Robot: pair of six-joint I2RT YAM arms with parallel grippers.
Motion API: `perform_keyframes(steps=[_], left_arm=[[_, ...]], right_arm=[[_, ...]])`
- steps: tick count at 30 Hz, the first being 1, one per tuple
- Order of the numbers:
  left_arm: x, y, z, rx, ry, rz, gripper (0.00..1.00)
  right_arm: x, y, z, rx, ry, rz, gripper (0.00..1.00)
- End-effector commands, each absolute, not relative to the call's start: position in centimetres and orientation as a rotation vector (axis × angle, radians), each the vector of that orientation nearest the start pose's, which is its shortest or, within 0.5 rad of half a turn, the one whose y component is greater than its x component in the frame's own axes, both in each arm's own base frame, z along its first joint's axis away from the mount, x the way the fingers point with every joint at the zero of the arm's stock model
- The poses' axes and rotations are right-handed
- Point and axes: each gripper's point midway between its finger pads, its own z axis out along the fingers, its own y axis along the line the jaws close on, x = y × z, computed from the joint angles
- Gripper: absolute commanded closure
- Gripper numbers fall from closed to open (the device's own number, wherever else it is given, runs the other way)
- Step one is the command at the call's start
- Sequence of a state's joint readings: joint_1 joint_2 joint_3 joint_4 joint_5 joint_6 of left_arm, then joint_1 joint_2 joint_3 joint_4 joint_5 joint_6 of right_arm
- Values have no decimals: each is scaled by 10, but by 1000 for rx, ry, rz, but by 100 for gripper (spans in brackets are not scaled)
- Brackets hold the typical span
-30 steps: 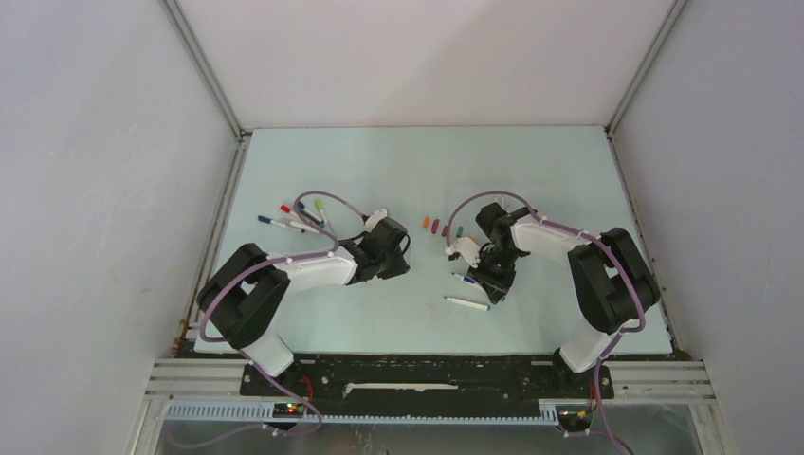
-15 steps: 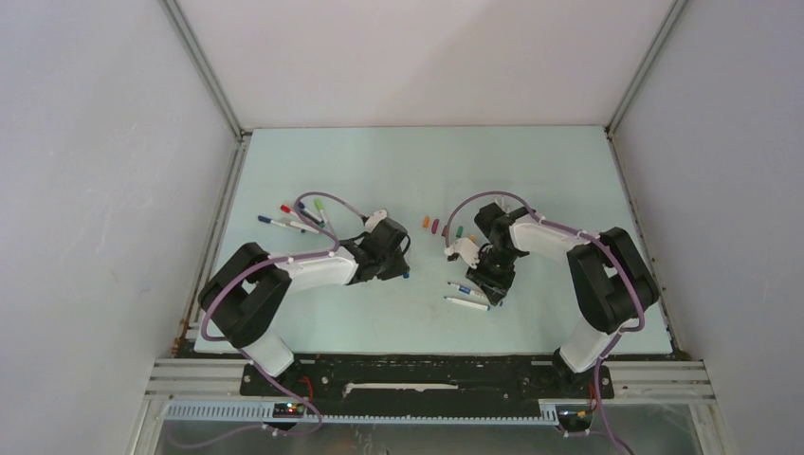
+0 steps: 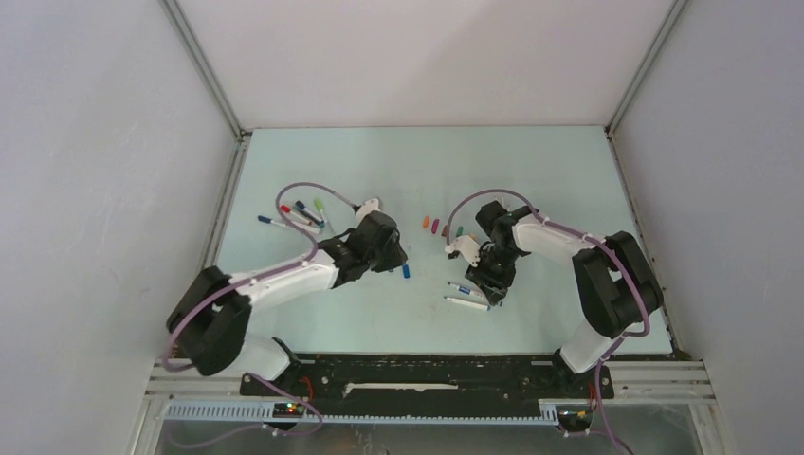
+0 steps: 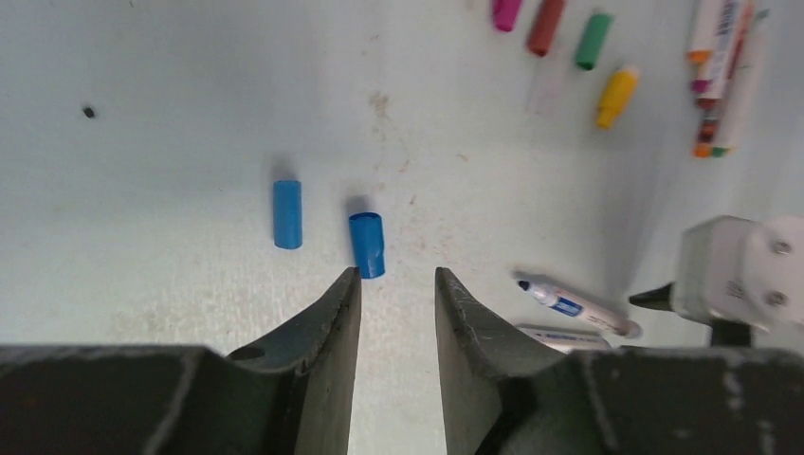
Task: Open the pen caps
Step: Place the pen at the center of the board, then pick up the pen from the center of the board.
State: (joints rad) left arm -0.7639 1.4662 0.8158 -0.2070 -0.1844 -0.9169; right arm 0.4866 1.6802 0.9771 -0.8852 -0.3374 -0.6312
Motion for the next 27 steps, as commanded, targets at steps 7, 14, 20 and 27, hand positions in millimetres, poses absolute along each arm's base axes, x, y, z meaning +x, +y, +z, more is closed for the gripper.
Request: perform_keyframes(steps=[7,14,20,27], left_arm=[[292,-202,159,-206,2151,-440,56],[308,-137,176,-339,2007,-372,46],[322,-100,177,-423,1955,-340,39],[358,-85,151,-443,2059,-302,35]], right_arm=[[208,159,56,-1579,2462,601,57],[211,169,86,-1505,2346,731,57],[216,170,106,-1424,2279,802,57],[218,169,111,-1401,2256,824,57]])
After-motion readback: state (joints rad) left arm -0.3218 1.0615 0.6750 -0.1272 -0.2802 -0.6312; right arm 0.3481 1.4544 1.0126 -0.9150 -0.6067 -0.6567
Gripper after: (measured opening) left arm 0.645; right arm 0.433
